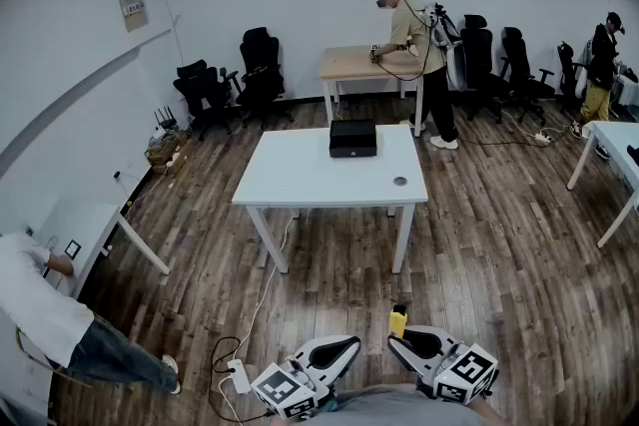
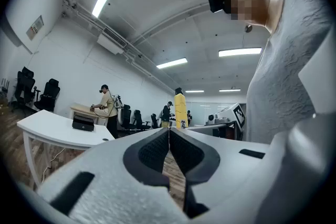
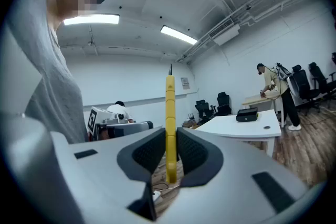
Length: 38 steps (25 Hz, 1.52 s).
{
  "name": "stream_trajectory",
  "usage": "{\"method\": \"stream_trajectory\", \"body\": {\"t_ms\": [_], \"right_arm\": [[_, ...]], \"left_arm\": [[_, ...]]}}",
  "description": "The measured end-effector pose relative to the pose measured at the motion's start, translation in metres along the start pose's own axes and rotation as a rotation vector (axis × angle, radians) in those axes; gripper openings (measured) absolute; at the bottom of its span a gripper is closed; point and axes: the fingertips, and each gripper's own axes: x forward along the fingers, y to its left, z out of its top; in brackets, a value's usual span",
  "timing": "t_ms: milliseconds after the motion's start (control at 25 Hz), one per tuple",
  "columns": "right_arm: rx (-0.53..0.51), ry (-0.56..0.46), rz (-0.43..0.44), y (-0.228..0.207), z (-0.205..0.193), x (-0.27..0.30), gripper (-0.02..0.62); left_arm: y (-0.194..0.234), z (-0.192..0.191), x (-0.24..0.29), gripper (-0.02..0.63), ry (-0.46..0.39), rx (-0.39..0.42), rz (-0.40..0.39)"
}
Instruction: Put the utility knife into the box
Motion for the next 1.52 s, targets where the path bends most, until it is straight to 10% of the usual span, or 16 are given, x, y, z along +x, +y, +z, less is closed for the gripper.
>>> {"method": "stream_trajectory", "body": {"t_ms": [1520], "right_arm": [[0.028,0.009,0.002,-0.005,-0.006,0.017,0.078]], "left_arm": [[0.007,-0.003,0.001,0.018,0.022,-0.077,-0.006]]}}
